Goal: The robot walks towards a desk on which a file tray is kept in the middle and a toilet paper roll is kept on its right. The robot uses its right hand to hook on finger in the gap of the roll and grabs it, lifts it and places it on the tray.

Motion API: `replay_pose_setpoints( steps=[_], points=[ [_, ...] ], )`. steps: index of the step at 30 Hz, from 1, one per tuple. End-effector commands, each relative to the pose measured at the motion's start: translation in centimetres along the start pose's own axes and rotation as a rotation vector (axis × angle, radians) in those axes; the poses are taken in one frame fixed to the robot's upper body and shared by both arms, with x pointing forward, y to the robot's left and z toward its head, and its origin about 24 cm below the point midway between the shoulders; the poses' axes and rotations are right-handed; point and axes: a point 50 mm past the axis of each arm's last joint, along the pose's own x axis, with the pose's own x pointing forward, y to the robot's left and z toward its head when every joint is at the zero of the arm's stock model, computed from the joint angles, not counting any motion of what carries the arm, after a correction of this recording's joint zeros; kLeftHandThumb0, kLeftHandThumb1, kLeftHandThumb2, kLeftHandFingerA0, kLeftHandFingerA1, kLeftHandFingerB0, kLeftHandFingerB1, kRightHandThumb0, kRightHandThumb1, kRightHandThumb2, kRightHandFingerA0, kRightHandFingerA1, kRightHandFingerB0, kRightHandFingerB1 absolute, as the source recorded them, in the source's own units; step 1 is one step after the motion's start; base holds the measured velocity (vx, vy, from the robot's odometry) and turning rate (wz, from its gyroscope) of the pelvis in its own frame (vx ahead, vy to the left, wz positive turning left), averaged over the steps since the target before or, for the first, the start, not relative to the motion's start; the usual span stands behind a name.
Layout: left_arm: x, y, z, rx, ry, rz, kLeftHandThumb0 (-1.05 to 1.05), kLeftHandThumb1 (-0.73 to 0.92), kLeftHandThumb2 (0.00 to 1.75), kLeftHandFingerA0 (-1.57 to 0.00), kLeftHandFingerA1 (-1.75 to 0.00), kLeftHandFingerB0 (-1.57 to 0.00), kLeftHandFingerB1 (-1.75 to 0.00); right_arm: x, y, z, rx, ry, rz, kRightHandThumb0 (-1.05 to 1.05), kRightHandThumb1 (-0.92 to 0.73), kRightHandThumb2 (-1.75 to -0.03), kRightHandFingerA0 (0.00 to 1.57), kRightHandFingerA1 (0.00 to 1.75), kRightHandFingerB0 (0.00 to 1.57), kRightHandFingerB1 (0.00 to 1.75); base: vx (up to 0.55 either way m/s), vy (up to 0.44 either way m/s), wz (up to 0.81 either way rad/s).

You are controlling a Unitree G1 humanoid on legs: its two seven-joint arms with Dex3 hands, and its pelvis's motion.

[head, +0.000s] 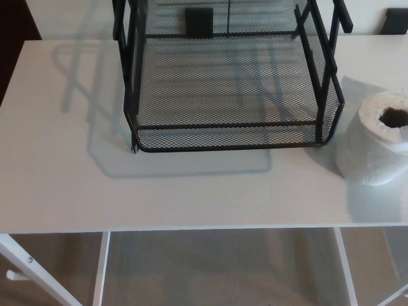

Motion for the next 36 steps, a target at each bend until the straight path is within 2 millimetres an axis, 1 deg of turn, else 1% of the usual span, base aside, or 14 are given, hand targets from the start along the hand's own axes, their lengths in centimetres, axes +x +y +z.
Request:
replay_pose_setpoints(
  steps=[1,7,8,12,13,21,22,23,24,27,28,29,33,36],
  points=[
    [-0.1,0.7,-0.1,0.018,0.030,0.017,-0.88,0.81,0.78,-0.34,-0.57,-0.19,-0.44,-0.2,-0.7,0.6,-0.074,0.001,-0.010,-0.57,-0.61,-0.61,0.20,0.41,0.08,0.21,0.00,0.000,0.00],
    [-0.1,0.8,-0.1,0.013,0.034,0.018,-0.82,0.71,1.06,-0.34,-0.61,-0.19,-0.52,-0.1,-0.7,1.2,-0.061,-0.034,-0.034,-0.58,-0.62,-0.58,0.24,0.43,0.08,0.27,0.00,0.000,0.00],
    [-0.1,0.8,-0.2,0.012,0.034,0.017,-0.83,0.92,0.67,-0.35,-0.55,-0.20,-0.42,-0.1,-0.6,1.3,-0.050,-0.044,-0.035,-0.57,-0.60,-0.60,0.23,0.44,0.11,0.23,0.00,0.000,0.00],
    [-0.1,0.8,-0.3,-0.010,0.039,0.019,-0.83,0.90,0.68,-0.32,-0.56,-0.20,-0.43,0.0,-0.1,1.5,-0.060,-0.060,-0.024,-0.64,-0.46,-0.82,0.23,0.54,0.06,0.35,0.00,0.000,0.00],
    [-0.1,0.9,-0.3,-0.022,0.043,0.021,-0.82,0.70,1.02,-0.27,-0.58,-0.18,-0.50,0.0,0.1,1.5,-0.063,-0.053,-0.016,-0.63,-0.46,-0.81,0.21,0.52,0.05,0.33,0.00,0.000,0.00],
    [0.0,0.9,-0.3,-0.005,0.044,0.029,-0.84,0.71,1.04,-0.27,-0.59,-0.19,-0.51,0.3,0.9,1.6,-0.071,-0.050,0.022,-0.56,-0.60,-0.60,0.23,0.41,0.10,0.23,0.00,0.000,0.00],
    [0.0,0.9,-0.3,0.012,0.043,0.030,-0.84,0.92,0.67,-0.29,-0.54,-0.22,-0.42,0.3,1.0,1.7,-0.069,-0.054,0.031,-0.56,-0.60,-0.61,0.23,0.41,0.10,0.23,0.00,0.000,0.00],
    [0.0,0.9,-0.3,0.009,0.043,0.031,-0.84,0.71,1.03,-0.27,-0.59,-0.19,-0.51,0.4,1.0,1.7,-0.075,-0.054,0.038,-0.56,-0.60,-0.60,0.23,0.41,0.10,0.23,0.00,0.000,0.00],
    [0.0,0.9,-0.3,0.003,0.041,0.030,-0.82,0.91,0.67,-0.29,-0.55,-0.22,-0.42,0.4,1.1,1.8,-0.076,-0.054,0.041,-0.56,-0.60,-0.60,0.23,0.42,0.10,0.23,0.00,0.000,0.00],
    [0.1,0.9,-0.1,0.002,0.039,0.030,-0.82,0.91,0.67,-0.29,-0.54,-0.22,-0.42,0.3,1.3,1.7,-0.074,-0.046,0.042,-0.56,-0.60,-0.60,0.24,0.41,0.10,0.23,0.00,0.000,0.00],
    [0.1,1.0,-0.1,0.005,0.040,0.029,-0.82,0.71,1.03,-0.27,-0.58,-0.19,-0.51,0.4,1.5,1.6,-0.073,-0.043,0.052,-0.57,-0.61,-0.58,0.23,0.40,0.09,0.28,0.00,0.000,0.00],
    [0.1,1.0,0.0,0.007,0.038,0.027,-0.82,0.91,0.68,-0.31,-0.54,-0.21,-0.41,0.4,1.7,1.6,-0.075,-0.038,0.063,-0.57,-0.60,-0.60,0.21,0.40,0.10,0.23,0.00,0.000,0.00],
    [0.0,1.0,0.1,0.006,0.035,0.021,-0.83,0.92,0.67,-0.31,-0.56,-0.21,-0.43,0.4,1.9,1.7,-0.093,-0.028,0.073,-0.57,-0.60,-0.61,0.21,0.39,0.09,0.23,0.00,0.000,0.00],
    [0.2,1.1,0.3,-0.007,0.033,0.028,-0.82,0.71,1.03,-0.29,-0.60,-0.18,-0.51,0.6,2.3,1.8,-0.087,-0.033,0.077,-0.54,-0.60,-0.60,0.22,0.38,0.11,0.23,0.00,0.000,0.00]
  ],
)
